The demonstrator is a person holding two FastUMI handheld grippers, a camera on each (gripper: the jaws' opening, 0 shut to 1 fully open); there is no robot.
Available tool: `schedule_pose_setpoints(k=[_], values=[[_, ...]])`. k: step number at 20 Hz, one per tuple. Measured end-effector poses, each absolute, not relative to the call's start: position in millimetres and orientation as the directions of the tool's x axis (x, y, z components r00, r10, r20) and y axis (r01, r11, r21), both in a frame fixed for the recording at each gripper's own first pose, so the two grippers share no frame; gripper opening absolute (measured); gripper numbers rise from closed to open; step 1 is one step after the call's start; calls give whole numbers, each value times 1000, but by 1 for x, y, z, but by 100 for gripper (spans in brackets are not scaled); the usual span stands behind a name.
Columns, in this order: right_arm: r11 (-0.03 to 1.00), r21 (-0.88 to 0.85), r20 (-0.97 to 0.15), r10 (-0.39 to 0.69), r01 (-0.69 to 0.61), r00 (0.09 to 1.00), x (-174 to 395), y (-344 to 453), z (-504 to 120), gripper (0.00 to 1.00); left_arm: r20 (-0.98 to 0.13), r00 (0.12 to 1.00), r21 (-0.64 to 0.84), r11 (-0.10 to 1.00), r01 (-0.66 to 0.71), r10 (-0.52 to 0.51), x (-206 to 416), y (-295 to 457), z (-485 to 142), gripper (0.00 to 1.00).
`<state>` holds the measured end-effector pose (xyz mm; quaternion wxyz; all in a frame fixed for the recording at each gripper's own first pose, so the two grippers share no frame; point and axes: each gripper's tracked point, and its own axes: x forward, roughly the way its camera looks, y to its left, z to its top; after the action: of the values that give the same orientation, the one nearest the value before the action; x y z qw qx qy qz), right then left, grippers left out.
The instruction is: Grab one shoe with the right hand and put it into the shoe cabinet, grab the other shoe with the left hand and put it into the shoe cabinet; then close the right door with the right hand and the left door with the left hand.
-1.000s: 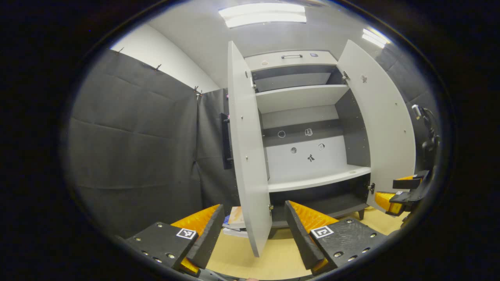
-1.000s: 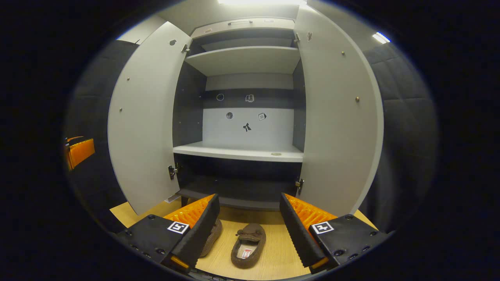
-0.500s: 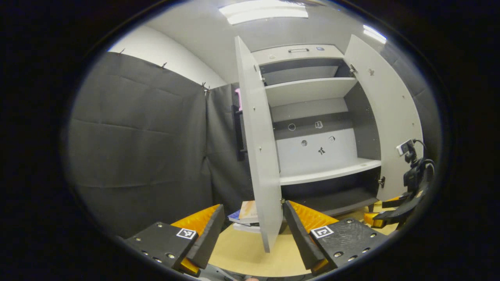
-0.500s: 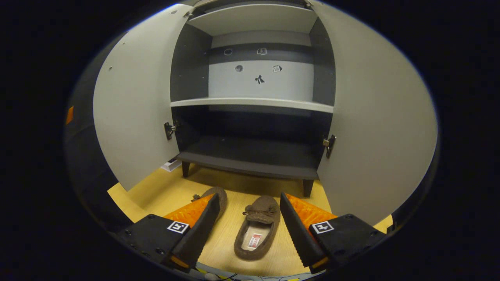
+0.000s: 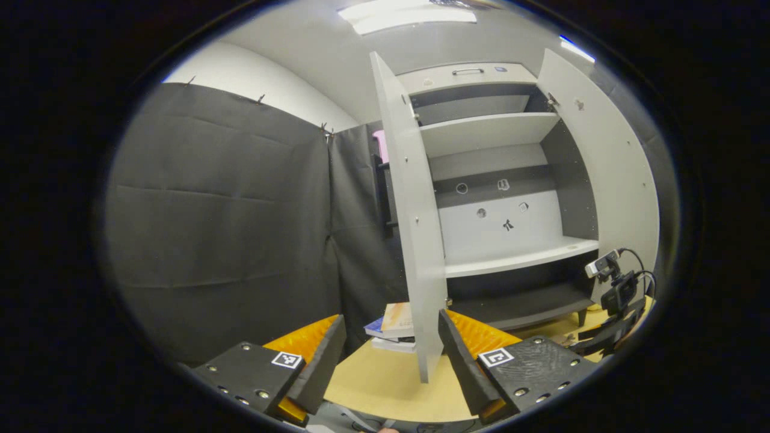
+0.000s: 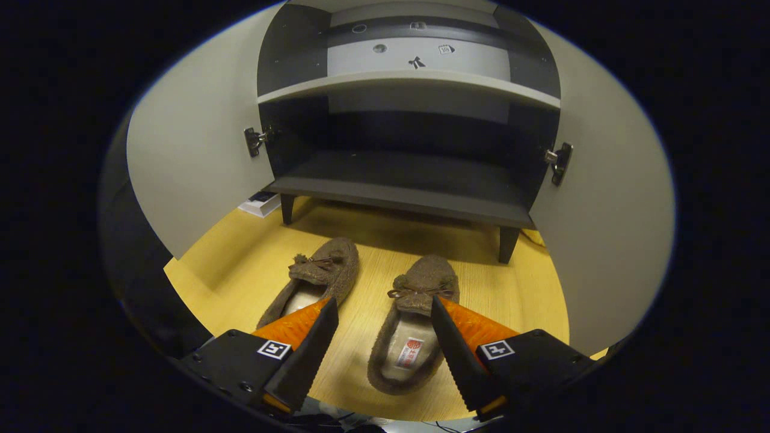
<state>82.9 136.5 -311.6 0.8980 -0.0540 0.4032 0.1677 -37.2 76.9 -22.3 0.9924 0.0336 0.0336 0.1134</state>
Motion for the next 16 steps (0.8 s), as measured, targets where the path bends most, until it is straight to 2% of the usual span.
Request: schedule_pose_setpoints(k=[3,4,6,7,8,11,13,14,15,16], values=[[937,59,-777,259,-344,573,83,141,-332,98,-68,968,76,969,-235,241,-42,79,-24,94],[938,60,-789,255,-342,559,81,142,-339,97,-70,967,78,967,-241,246,-43,80,-25,90],[938,59,-808,246,-342,535,83,143,-352,96,-75,964,80,965,-250,256,-45,82,-27,90],[936,59,-814,246,-346,526,81,144,-355,95,-77,963,81,964,-254,260,-46,83,-26,97],[936,52,-819,239,-347,522,82,145,-360,88,-78,961,83,963,-257,264,-48,83,-27,90],[932,44,-838,230,-359,495,78,148,-368,88,-82,958,87,959,-269,276,-51,86,-29,90],[933,47,-854,222,-357,469,77,149,-377,84,-88,955,84,958,-275,282,-52,86,-31,90],[935,45,-861,215,-352,460,79,149,-382,79,-91,955,84,957,-277,284,-53,86,-32,97],[935,43,-863,212,-352,459,81,149,-385,84,-92,954,85,957,-278,286,-54,85,-33,97],[942,24,-865,187,-334,465,85,145,-390,73,-93,953,86,956,-280,288,-53,84,-33,97]])
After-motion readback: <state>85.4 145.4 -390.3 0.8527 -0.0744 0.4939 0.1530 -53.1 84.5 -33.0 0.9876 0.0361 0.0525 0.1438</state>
